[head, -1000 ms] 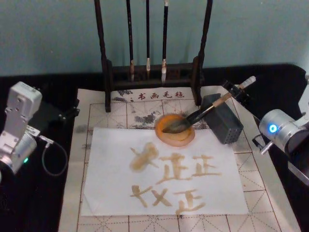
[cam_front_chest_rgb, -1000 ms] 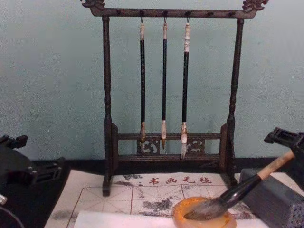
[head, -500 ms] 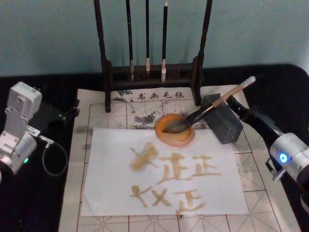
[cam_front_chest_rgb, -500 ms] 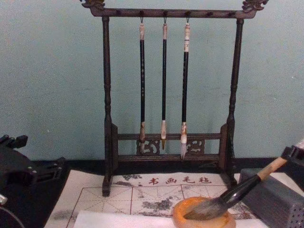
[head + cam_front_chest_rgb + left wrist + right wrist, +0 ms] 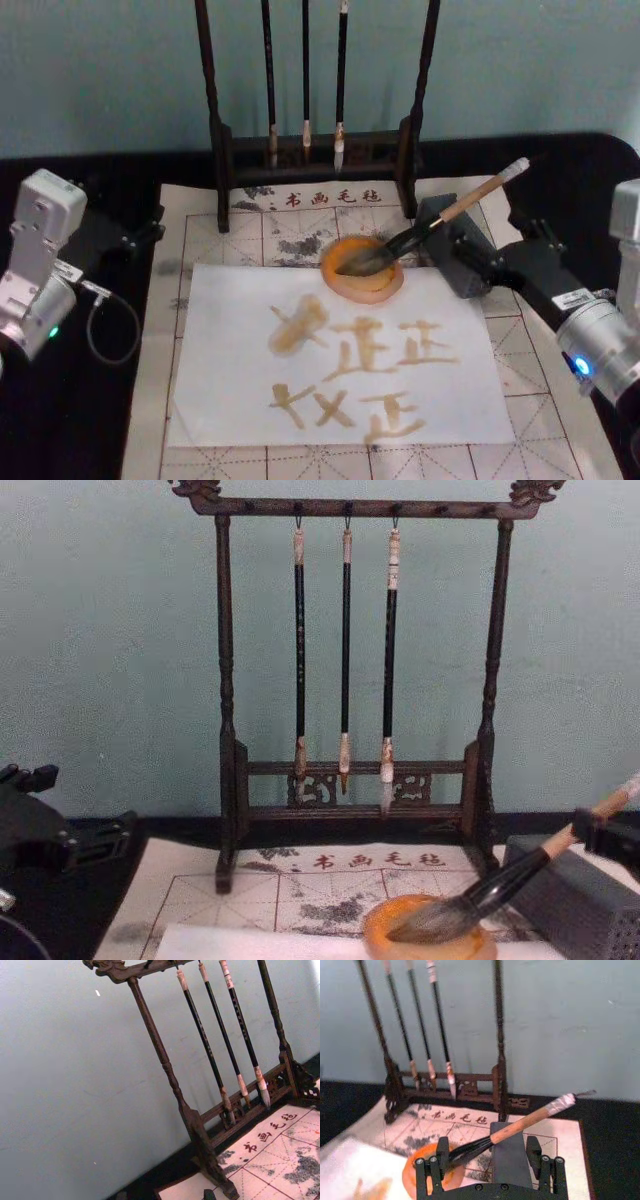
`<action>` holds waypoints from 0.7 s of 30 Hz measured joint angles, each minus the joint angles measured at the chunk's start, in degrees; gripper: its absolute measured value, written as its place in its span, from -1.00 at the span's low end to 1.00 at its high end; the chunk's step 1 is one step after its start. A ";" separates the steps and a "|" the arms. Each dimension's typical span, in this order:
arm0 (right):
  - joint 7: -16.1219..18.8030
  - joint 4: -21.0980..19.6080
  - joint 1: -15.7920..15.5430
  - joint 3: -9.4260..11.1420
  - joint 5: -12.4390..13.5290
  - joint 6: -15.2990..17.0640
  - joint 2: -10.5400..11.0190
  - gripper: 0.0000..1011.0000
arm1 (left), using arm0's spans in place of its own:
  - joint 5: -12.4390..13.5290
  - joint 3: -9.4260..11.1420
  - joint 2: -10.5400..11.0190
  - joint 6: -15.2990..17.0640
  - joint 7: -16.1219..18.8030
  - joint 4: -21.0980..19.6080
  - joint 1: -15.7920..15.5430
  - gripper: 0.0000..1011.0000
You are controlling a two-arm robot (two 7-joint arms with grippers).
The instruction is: Pick up the brush from the inkstone, write on the paper, then place the brush back to its original position.
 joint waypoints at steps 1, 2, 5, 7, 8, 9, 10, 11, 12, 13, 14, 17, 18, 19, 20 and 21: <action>0.16 0.00 0.15 -0.53 -1.97 0.00 0.51 0.98 | 0.00 0.00 0.00 0.00 0.00 0.00 0.00 0.98; 0.22 0.00 0.22 -0.75 -2.83 0.00 0.69 0.98 | 0.00 0.00 0.00 0.00 0.00 0.00 0.00 0.98; 0.36 0.07 0.42 -1.45 -5.59 0.39 1.24 0.98 | 0.00 0.00 0.00 0.00 0.00 0.00 0.00 0.98; 0.36 0.17 0.50 -1.73 -6.64 0.70 1.39 0.98 | 0.00 0.00 0.00 0.00 0.00 0.00 0.00 0.98; 0.32 0.33 0.58 -1.88 -7.60 1.15 1.43 0.98 | 0.00 0.00 0.00 0.00 0.00 0.00 0.00 0.98; 0.28 0.42 0.61 -1.93 -7.94 1.33 1.43 0.98 | 0.00 0.00 0.00 0.00 0.00 0.00 0.00 0.98; 0.23 0.49 0.63 -1.98 -8.32 1.55 1.43 0.98 | 0.00 0.00 0.00 0.00 0.00 0.00 0.00 0.98; 0.18 0.56 0.65 -2.02 -8.58 1.72 1.43 0.98 | 0.00 0.00 0.00 0.00 0.00 0.00 0.00 0.98; 0.18 0.56 0.65 -2.02 -8.58 1.72 1.43 0.98 | 0.00 0.00 0.00 0.00 0.00 0.00 0.00 0.98; 0.17 0.56 0.65 -2.02 -8.56 1.72 1.43 0.98 | 0.00 0.00 0.00 0.00 0.00 0.00 0.00 0.98; 0.17 0.56 0.65 -2.01 -8.53 1.72 1.43 0.98 | 0.00 0.00 0.00 0.00 0.00 0.00 0.00 0.98; 0.15 0.56 0.65 -1.99 -8.41 1.69 1.43 0.98 | 0.00 0.00 0.00 0.00 0.00 0.00 0.00 0.98; 0.15 0.56 0.65 -1.99 -8.38 1.68 1.43 0.98 | 0.00 0.00 0.00 0.00 0.00 0.00 0.00 0.98; 0.14 0.55 0.65 -1.97 -8.32 1.67 1.42 0.98 | 0.00 0.00 0.00 0.00 0.00 0.00 0.00 0.98; 0.14 0.56 0.65 -1.97 -8.29 1.66 1.42 0.98 | 0.00 0.00 0.00 0.00 0.00 0.00 0.00 0.98; 0.14 0.56 0.65 -1.96 -8.26 1.65 1.43 0.98 | 0.00 0.00 0.00 0.00 0.00 0.00 0.00 0.98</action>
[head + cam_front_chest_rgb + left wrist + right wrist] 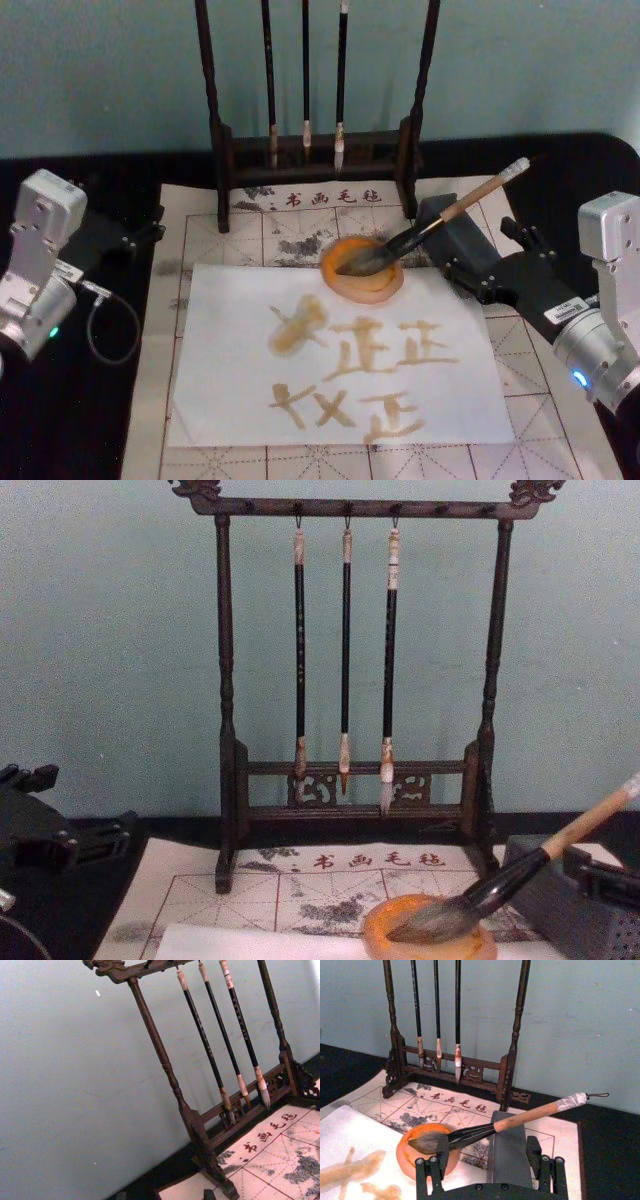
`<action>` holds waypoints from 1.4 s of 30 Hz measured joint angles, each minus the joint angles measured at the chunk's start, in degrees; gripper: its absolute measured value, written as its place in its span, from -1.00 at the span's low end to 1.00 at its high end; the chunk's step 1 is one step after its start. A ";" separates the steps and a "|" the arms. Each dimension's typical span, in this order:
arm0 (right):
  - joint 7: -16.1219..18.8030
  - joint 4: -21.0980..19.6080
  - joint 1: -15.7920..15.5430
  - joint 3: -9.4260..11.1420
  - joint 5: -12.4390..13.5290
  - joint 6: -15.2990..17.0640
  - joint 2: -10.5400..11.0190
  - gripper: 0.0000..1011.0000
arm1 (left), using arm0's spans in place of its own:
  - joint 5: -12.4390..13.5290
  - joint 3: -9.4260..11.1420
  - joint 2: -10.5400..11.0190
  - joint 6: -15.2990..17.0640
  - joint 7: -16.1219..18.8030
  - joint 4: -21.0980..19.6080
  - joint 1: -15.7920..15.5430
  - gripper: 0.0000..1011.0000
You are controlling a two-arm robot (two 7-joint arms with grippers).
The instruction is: Pick up the brush from the inkstone, write on the paper, then place the brush back to its original position.
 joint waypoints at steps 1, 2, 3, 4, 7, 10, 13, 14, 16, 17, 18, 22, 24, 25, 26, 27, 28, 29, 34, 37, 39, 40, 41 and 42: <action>-0.01 0.00 0.00 0.01 0.03 0.00 0.00 0.98 | 0.00 0.00 0.00 0.00 0.00 0.00 0.00 0.98; -0.01 0.00 -0.01 0.01 0.04 -0.01 0.00 0.98 | 0.00 0.00 0.00 0.00 0.00 0.00 0.00 0.98; -0.01 0.00 -0.01 0.02 0.08 -0.03 0.00 0.98 | 0.00 0.00 0.00 0.00 0.00 0.00 0.00 0.98; -0.01 0.00 -0.02 0.03 0.11 -0.04 0.00 0.98 | 0.00 0.00 0.00 0.00 0.00 0.00 0.00 0.98; -0.01 -0.01 -0.03 0.04 0.15 -0.06 0.00 0.98 | 0.00 0.00 0.00 0.00 0.00 0.00 0.00 0.98; -0.01 -0.03 -0.04 0.06 0.23 -0.08 0.00 0.98 | 0.00 0.00 0.00 0.00 0.00 0.00 0.00 0.98; -0.01 -0.04 -0.05 0.08 0.28 -0.10 0.00 0.98 | 0.00 0.00 0.00 0.00 0.00 0.00 0.00 0.98; -0.01 -0.04 -0.06 0.09 0.29 -0.11 0.00 0.98 | 0.00 0.00 0.00 0.00 0.00 0.00 0.00 0.98; -0.01 -0.05 -0.07 0.09 0.31 -0.12 0.00 0.98 | 0.00 0.00 0.00 0.00 0.00 0.00 0.00 0.98; -0.01 -0.05 -0.07 0.09 0.32 -0.13 0.00 0.98 | 0.00 0.00 0.00 0.00 0.00 0.00 0.00 0.98; -0.01 -0.06 -0.07 0.09 0.33 -0.13 0.00 0.98 | 0.00 0.00 0.00 0.00 0.00 0.00 0.00 0.98; -0.01 -0.06 -0.07 0.09 0.36 -0.15 0.00 0.98 | 0.00 0.00 0.00 0.00 0.00 0.00 0.00 0.98; -0.01 -0.06 -0.08 0.09 0.38 -0.16 0.00 0.98 | 0.00 0.00 0.00 0.00 0.00 0.00 0.00 0.98; -0.01 -0.06 -0.08 0.09 0.38 -0.16 0.00 0.98 | 0.00 0.00 0.00 0.00 0.00 0.00 0.00 0.98; -0.01 -0.06 -0.07 0.09 0.39 -0.16 0.00 0.98 | 0.00 0.00 0.00 0.00 0.00 0.00 0.00 0.98; -0.01 -0.06 -0.07 0.09 0.39 -0.16 0.00 0.98 | 0.00 0.00 0.00 0.00 0.00 0.00 0.00 0.98; -0.01 -0.06 -0.07 0.09 0.40 -0.17 0.00 0.98 | 0.00 0.00 0.00 0.00 0.00 0.00 0.00 0.98; -0.01 -0.06 -0.07 0.09 0.41 -0.17 0.00 0.98 | 0.00 0.00 0.00 0.00 0.00 0.00 0.00 0.98; -0.01 -0.06 -0.07 0.09 0.43 -0.16 0.00 0.98 | 0.00 0.00 0.00 0.00 0.00 0.00 0.00 0.98; -0.01 -0.06 -0.07 0.09 0.44 -0.16 0.00 0.98 | 0.00 0.00 0.00 0.00 0.00 0.00 0.00 0.98; -0.01 -0.06 -0.08 0.09 0.44 -0.16 0.00 0.98 | 0.00 0.00 0.00 0.00 0.00 0.00 0.00 0.98; -0.01 -0.06 -0.07 0.09 0.44 -0.16 0.00 0.98 | 0.00 0.00 0.00 0.00 0.00 0.00 0.00 0.98; -0.01 -0.06 -0.08 0.09 0.44 -0.16 0.00 0.98 | 0.00 0.00 0.00 0.00 0.00 0.00 0.00 0.98; -0.01 -0.06 -0.07 0.09 0.44 -0.16 0.00 0.98 | 0.00 0.00 0.00 0.00 0.00 0.00 0.00 0.98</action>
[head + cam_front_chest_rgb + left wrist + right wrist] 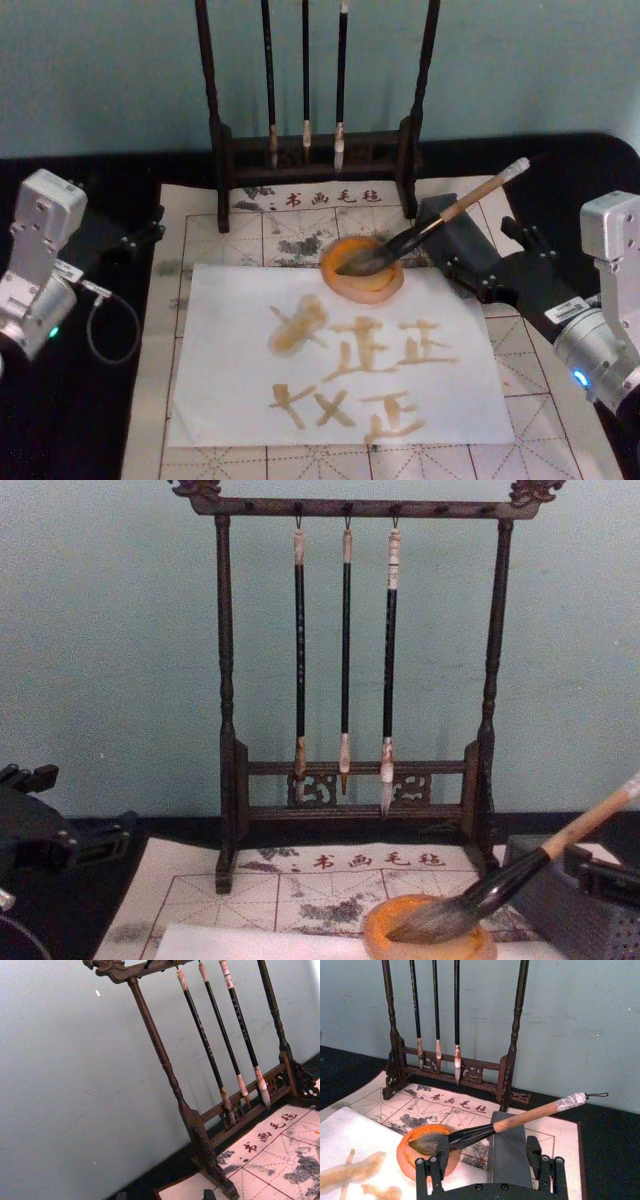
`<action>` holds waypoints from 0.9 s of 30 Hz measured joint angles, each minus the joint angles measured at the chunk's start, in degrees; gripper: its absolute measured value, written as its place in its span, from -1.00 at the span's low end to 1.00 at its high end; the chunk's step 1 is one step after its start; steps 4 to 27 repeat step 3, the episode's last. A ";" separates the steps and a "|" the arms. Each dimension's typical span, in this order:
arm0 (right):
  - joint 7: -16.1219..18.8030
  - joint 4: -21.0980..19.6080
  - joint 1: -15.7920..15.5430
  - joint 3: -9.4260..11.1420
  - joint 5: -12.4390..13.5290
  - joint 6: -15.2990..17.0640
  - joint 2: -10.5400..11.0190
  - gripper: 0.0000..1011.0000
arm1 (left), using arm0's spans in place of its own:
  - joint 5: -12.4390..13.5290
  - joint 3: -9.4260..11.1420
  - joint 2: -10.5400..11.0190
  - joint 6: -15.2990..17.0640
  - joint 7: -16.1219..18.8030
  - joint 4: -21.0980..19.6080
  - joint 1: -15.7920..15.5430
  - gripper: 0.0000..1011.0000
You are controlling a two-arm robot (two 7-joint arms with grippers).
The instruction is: Pick up the brush from the inkstone, write on the paper, then place the brush back to its original position.
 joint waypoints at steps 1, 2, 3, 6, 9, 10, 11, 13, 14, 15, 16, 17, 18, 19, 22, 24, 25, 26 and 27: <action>0.00 0.00 0.00 0.00 0.00 0.00 0.00 0.98 | 0.00 0.00 0.00 0.00 0.00 0.00 0.00 0.98; 0.00 0.00 0.00 0.00 0.00 0.00 0.00 0.98 | 0.00 0.00 0.00 0.00 0.00 0.00 0.00 0.98; 0.00 0.00 0.00 0.00 0.00 0.00 0.00 0.98 | 0.00 0.00 0.00 0.00 0.00 0.00 0.00 0.98; 0.00 0.00 0.00 0.00 0.00 0.00 0.00 0.98 | 0.00 0.00 0.00 0.00 0.00 0.00 0.00 0.98; 0.00 0.00 0.00 0.00 0.00 0.00 0.00 0.98 | 0.00 0.00 0.00 0.00 0.00 0.00 0.00 0.98; 0.00 0.00 0.00 0.00 0.00 0.00 0.00 0.98 | 0.00 0.00 0.00 0.00 0.00 0.00 0.00 0.98; 0.00 0.00 0.00 0.00 0.00 0.00 0.00 0.98 | 0.00 0.00 0.00 0.00 0.00 0.00 0.00 0.98; 0.00 0.00 0.00 0.00 0.00 0.00 0.00 0.98 | 0.00 0.00 0.00 0.00 0.00 0.00 0.00 0.98; 0.00 0.00 0.00 0.00 0.00 0.00 0.00 0.98 | 0.00 0.00 0.00 0.00 0.00 0.00 0.00 0.98; 0.00 0.00 0.00 0.00 0.00 0.00 0.00 0.98 | 0.00 0.00 0.00 0.00 0.00 0.00 0.00 0.98; 0.00 0.00 0.00 0.00 0.00 0.00 0.00 0.98 | 0.00 0.00 0.00 0.00 0.00 0.00 0.00 0.98; 0.00 0.00 0.00 0.00 0.00 0.00 0.00 0.98 | 0.00 0.00 0.00 0.00 0.00 0.00 0.00 0.98; 0.00 0.00 0.00 0.00 0.00 0.00 0.00 0.98 | 0.00 0.00 0.00 0.00 0.00 0.00 0.00 0.98; 0.00 0.00 0.00 0.00 0.00 0.00 0.00 0.98 | 0.00 0.00 0.00 0.00 0.00 0.00 0.00 0.98; 0.00 0.00 0.00 0.00 0.00 0.00 0.00 0.98 | 0.00 0.00 0.00 0.00 0.00 0.00 0.00 0.98; 0.00 0.00 0.00 0.00 0.00 0.00 0.00 0.98 | 0.00 0.00 0.00 0.00 0.00 0.00 0.00 0.98; 0.00 0.00 0.00 0.00 0.00 0.00 0.00 0.98 | 0.00 0.00 0.00 0.00 0.00 0.00 0.00 0.98; 0.00 0.00 0.00 0.00 0.00 0.00 0.00 0.98 | 0.00 0.00 0.00 0.00 0.00 0.00 0.00 0.98; 0.00 0.00 0.00 0.00 0.00 0.00 0.00 0.98 | 0.00 0.00 0.00 0.00 0.00 0.00 0.00 0.98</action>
